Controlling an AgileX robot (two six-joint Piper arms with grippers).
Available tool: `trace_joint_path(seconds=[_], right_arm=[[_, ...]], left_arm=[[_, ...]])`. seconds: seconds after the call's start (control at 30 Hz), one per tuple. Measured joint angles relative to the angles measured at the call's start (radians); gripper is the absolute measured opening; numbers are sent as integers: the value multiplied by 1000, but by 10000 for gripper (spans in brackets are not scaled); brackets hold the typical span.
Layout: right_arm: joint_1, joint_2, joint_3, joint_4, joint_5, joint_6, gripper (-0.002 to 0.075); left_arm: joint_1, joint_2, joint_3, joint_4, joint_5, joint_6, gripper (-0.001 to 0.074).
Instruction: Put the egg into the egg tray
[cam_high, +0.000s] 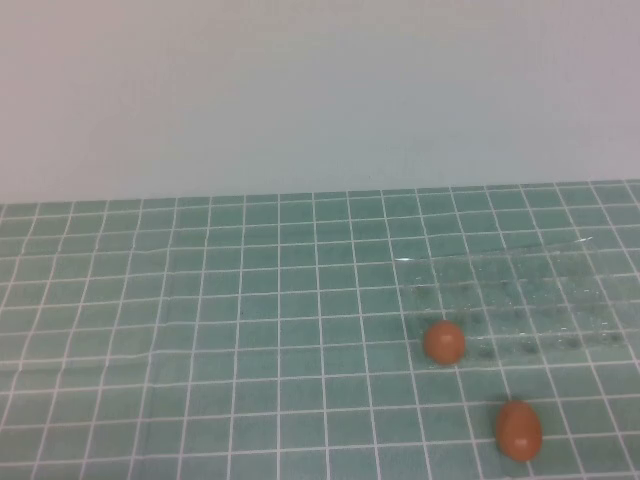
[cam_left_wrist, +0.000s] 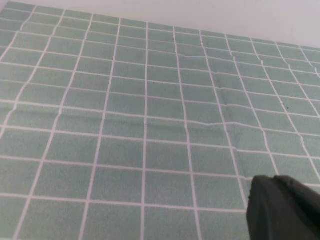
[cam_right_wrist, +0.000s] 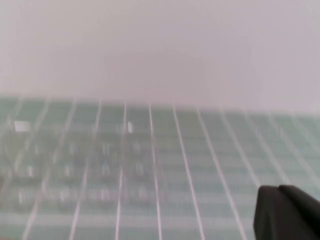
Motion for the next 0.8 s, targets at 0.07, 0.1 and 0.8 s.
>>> trace_joint_path(seconds=[0.07, 0.1, 0.8], right_arm=[[0, 0, 0, 3, -76, 0, -1], [0, 0, 0, 5, -117, 5, -1], [2, 226, -401, 80, 116, 61, -1]], left_arm=[[0, 0, 0, 0, 0, 0, -1], [0, 0, 0, 0, 0, 0, -1], [0, 0, 0, 0, 0, 0, -1]])
